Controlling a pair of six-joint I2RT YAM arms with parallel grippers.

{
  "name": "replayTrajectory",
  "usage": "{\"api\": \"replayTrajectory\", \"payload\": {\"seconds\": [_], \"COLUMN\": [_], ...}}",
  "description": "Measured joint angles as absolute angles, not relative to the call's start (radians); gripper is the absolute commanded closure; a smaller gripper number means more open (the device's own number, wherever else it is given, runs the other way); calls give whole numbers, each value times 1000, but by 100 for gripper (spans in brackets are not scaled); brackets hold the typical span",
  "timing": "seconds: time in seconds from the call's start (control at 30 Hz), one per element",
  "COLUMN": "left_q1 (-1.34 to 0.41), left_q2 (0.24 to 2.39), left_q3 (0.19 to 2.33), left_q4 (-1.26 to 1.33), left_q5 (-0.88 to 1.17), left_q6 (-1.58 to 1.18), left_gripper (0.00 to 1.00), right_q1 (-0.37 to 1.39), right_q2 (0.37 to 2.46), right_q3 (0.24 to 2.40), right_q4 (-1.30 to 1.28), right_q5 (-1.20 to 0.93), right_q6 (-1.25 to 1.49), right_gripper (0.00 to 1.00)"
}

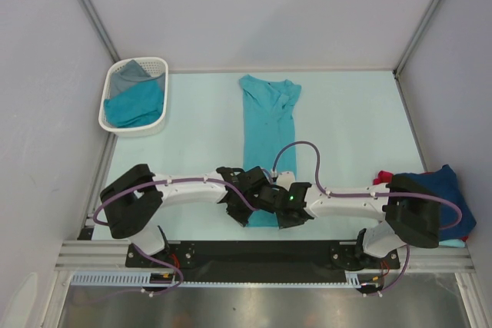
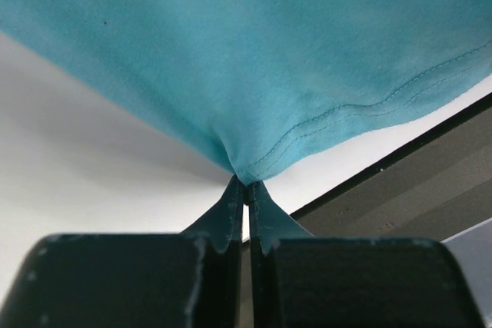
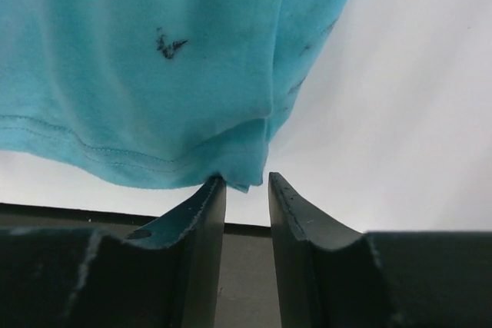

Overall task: Fold and stack the t-shirts
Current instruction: Grab the bottom of the folded rectangular tshirt with both arms, then fold the folded rectangular tshirt in 1/3 of the way

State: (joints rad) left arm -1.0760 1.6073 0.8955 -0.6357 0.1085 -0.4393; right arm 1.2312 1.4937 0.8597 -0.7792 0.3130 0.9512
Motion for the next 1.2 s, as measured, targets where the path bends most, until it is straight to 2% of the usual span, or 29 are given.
{"api": "replayTrajectory", "payload": {"seconds": [0.13,0.23,0.3,0.37,0.63,0.9,1.2], "left_q1": [-1076,-1076,-1076,-1076,-1079,-1073,-995], "left_q2": [1606,1605,1604,1604,1590,1480,1473], "left_q3": [894,892,891,891,891,925,992], "left_q4": [-634,-632,-632,-632,-639,-688,-709], "left_q5": [109,109,109,109,80,-20,-61], "left_q6": [-439,-439,-440,-440,-444,-455,-463], "left_gripper": [97,97,97,97,98,98,98], "right_q1": [1226,1225,1224,1224,1229,1233,1144], "right_q2": [1494,1494,1494,1494,1470,1405,1421], "right_q3": [860,860,860,860,874,991,1080], "right_q4": [-786,-788,-790,-792,-855,-997,-1026], "right_q5": [331,333,333,333,348,426,467], "right_q6": [966,974,979,989,1030,1064,999], "right_gripper": [73,88,92,100,100,100,100]}}
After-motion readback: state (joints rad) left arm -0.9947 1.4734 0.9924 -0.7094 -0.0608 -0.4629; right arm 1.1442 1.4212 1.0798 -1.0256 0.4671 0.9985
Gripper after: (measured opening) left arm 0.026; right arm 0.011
